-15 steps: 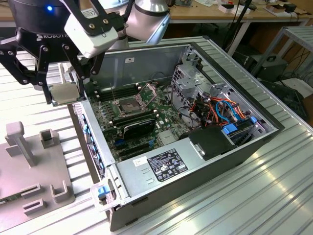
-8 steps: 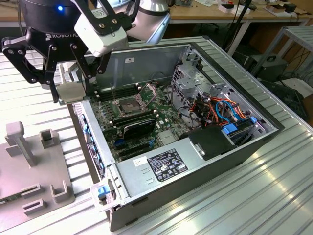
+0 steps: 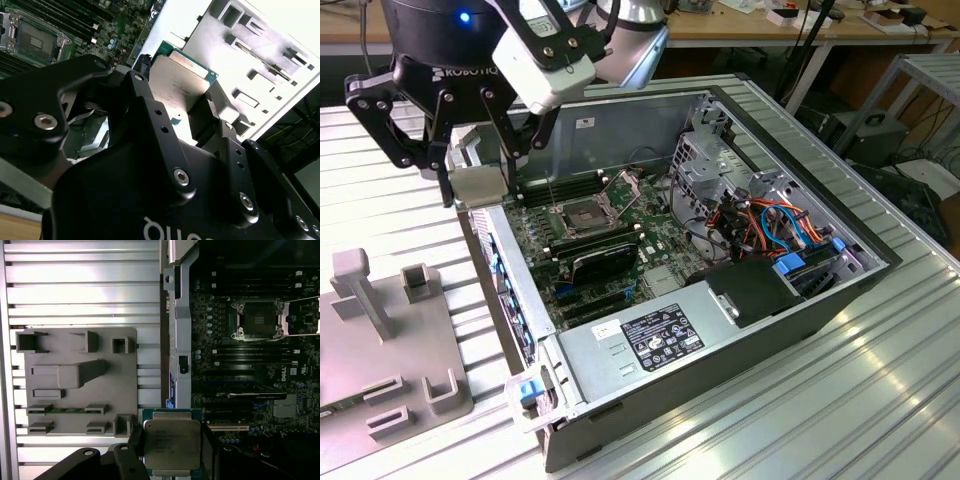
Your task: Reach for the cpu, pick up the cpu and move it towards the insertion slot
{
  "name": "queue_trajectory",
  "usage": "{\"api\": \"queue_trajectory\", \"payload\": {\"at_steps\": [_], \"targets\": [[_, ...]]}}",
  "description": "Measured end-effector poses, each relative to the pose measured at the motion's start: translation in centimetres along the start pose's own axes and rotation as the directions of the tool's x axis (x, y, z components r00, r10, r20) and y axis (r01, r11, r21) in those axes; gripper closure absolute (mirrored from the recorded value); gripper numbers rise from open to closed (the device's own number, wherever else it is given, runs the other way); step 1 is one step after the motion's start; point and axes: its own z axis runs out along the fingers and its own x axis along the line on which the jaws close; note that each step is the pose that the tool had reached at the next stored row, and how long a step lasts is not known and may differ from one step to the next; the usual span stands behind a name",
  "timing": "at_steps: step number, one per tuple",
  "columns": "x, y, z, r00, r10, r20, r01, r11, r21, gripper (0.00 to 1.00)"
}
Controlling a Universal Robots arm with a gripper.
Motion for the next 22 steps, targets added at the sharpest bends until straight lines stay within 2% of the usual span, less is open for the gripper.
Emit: {"api": "queue_trajectory", "payload": {"at_steps": [5, 9, 18, 22], "targets": [[-0.87, 0.00, 0.01, 1.0000, 0.000, 0.0001, 0.000, 1.0000, 0.0000, 0.45], [-1.84, 0.01, 0.01, 1.0000, 0.000, 0.0000, 0.000, 1.0000, 0.0000, 0.45], [-3.12, 0.02, 0.01, 1.0000, 0.000, 0.0000, 0.000, 1.0000, 0.0001, 0.45], [-4.15, 0.03, 0.01, 1.0000, 0.000, 0.0000, 0.000, 1.0000, 0.0000, 0.45]]}}
